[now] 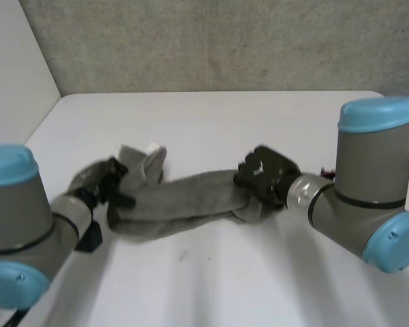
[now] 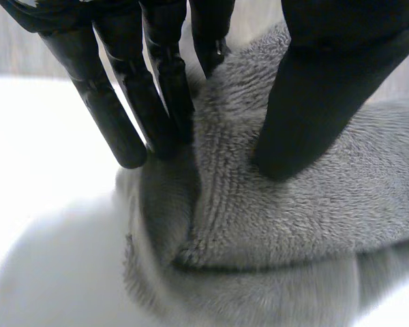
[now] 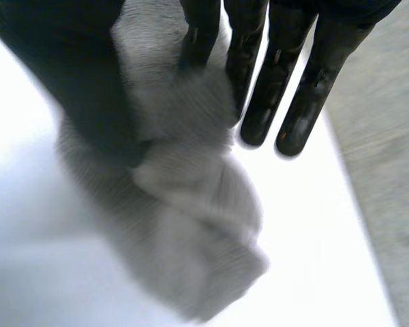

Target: Fold the towel.

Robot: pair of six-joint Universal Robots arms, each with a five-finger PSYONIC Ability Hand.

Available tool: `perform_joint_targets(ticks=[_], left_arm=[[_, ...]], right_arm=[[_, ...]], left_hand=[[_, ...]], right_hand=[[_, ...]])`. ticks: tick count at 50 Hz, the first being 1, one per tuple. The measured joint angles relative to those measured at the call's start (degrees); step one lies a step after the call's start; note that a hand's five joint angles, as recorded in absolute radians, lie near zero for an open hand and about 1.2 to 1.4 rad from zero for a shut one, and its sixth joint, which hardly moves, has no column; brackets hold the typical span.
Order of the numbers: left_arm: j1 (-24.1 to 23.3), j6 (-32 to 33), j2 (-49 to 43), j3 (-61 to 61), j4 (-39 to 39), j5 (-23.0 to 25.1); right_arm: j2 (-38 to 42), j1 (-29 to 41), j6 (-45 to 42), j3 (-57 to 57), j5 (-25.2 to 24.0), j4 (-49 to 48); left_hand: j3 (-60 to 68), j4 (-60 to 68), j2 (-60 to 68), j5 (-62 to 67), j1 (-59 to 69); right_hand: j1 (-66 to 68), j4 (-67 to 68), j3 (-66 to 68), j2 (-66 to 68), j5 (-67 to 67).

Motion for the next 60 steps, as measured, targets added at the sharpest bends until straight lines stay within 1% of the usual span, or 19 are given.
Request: perform_joint_targets(ticks=[1,2,4,10,16,22,24,25,29,34,41,42,43,46,48,51,53,54,60], left_arm=[[0.0,0.0,0.0,0.0,0.0,0.0],[-0.1,0.3,-0.8,-1.8,0.3,-0.1],[-0.1,0.5,-0.9,-2.7,0.3,-0.1],[-0.2,0.9,0.5,-3.8,0.3,-0.1],[-0.3,3.8,8.1,-3.0,0.9,0.3],[-0.6,13.5,12.0,-1.9,2.4,0.9],[-0.8,15.3,12.2,-1.8,2.7,1.1],[-1.2,21.1,12.6,-1.3,3.4,2.2],[-2.3,31.1,12.1,-0.9,4.4,5.7],[-4.1,40.8,10.0,-0.5,4.9,11.7],[-5.9,45.9,7.6,-0.2,5.5,17.2],[-6.6,46.4,6.5,0.6,6.1,17.9],[-7.0,46.4,5.9,1.0,6.4,18.0],[-8.4,46.1,3.8,3.2,7.4,17.9],[-9.4,45.6,2.2,5.0,7.9,17.6],[-10.8,44.4,0.0,7.5,8.2,17.2],[-11.6,43.7,-1.3,8.8,8.3,17.1],[-12.4,43.2,-2.3,9.8,8.3,17.0],[-14.7,43.2,-4.6,10.9,8.0,17.2]], right_arm=[[0.0,0.0,0.0,0.0,0.0,0.0],[0.6,-0.3,-1.0,1.3,0.2,0.5],[0.7,-0.4,-0.6,2.1,0.4,0.4],[-0.5,-0.7,4.3,3.8,0.8,-0.9],[-6.2,-2.3,25.0,6.0,0.8,-5.0],[-9.6,-6.2,42.2,7.9,0.1,-6.1],[-10.0,-6.8,44.3,8.1,0.0,-6.2],[-10.7,-8.1,48.9,8.4,-0.3,-6.3],[-11.1,-9.6,52.8,7.8,-0.8,-6.1],[-11.0,-10.2,53.5,6.2,-0.8,-5.7],[-10.7,-9.9,52.3,5.7,-1.5,-5.4],[-10.7,-9.8,51.0,6.2,-2.3,-5.2],[-10.7,-9.8,49.8,6.8,-3.0,-5.1],[-10.8,-9.9,46.0,9.0,-4.6,-5.0],[-11.0,-10.0,43.1,10.8,-5.3,-4.9],[-11.3,-10.1,38.9,13.4,-5.6,-4.9],[-11.7,-10.2,36.3,14.9,-5.4,-4.8],[-12.1,-10.2,34.2,16.2,-5.1,-4.7],[-15.1,-11.7,29.5,19.3,-3.3,-4.6]], left_hand=[[0.0,0.0,0.0,0.0,0.0],[-8.8,-9.5,-9.9,-9.2,-7.5],[-19.3,-19.4,-19.3,-19.4,-19.0],[-26.1,-27.0,-26.2,-26.9,-24.8],[-29.7,-30.4,-29.7,-30.4,-28.0],[-29.9,-30.5,-29.9,-30.5,-28.0],[-29.9,-30.5,-29.9,-30.5,-28.0],[-29.9,-30.5,-29.9,-30.5,-28.0],[-29.9,-30.5,-29.9,-30.5,-28.0],[-29.9,-30.5,-29.9,-30.5,-28.0],[-29.9,-30.5,-29.9,-30.5,-28.0],[-29.9,-30.5,-29.9,-30.5,-28.0],[-29.9,-30.5,-29.9,-30.5,-28.0],[-29.9,-30.5,-29.9,-30.5,-28.0],[-29.9,-30.5,-29.9,-30.5,-28.0],[-29.9,-30.5,-29.9,-30.6,-28.0],[-29.9,-30.6,-29.9,-30.6,-28.0],[-29.9,-30.6,-29.9,-30.6,-28.0],[-29.9,-30.7,-29.9,-30.6,-28.2]], right_hand=[[0.0,0.0,0.0,0.0,0.0],[-21.8,-25.1,-25.2,-25.9,-25.5],[-23.1,-27.1,-27.1,-27.3,-27.6],[-25.1,-30.3,-29.7,-29.3,-31.3],[-29.3,-35.4,-35.7,-34.9,-36.6],[-31.6,-38.1,-39.3,-38.3,-39.3],[-31.6,-38.1,-39.3,-38.3,-39.3],[-32.4,-38.8,-40.1,-39.5,-39.6],[-32.4,-38.8,-40.1,-39.5,-39.7],[-32.4,-38.8,-40.1,-39.5,-39.8],[-32.4,-38.8,-40.1,-39.5,-39.8],[-18.8,-24.3,-24.1,-23.4,-25.5],[-12.1,-15.1,-15.6,-14.5,-16.8],[-0.6,-0.2,0.0,0.4,-2.4],[0.7,2.2,2.1,2.1,-0.2],[-16.3,-17.9,-17.9,-18.1,-18.2],[-18.7,-20.9,-20.9,-21.9,-21.1],[-27.1,-31.6,-31.6,-31.4,-32.3],[-27.3,-32.2,-31.9,-31.5,-33.3]])
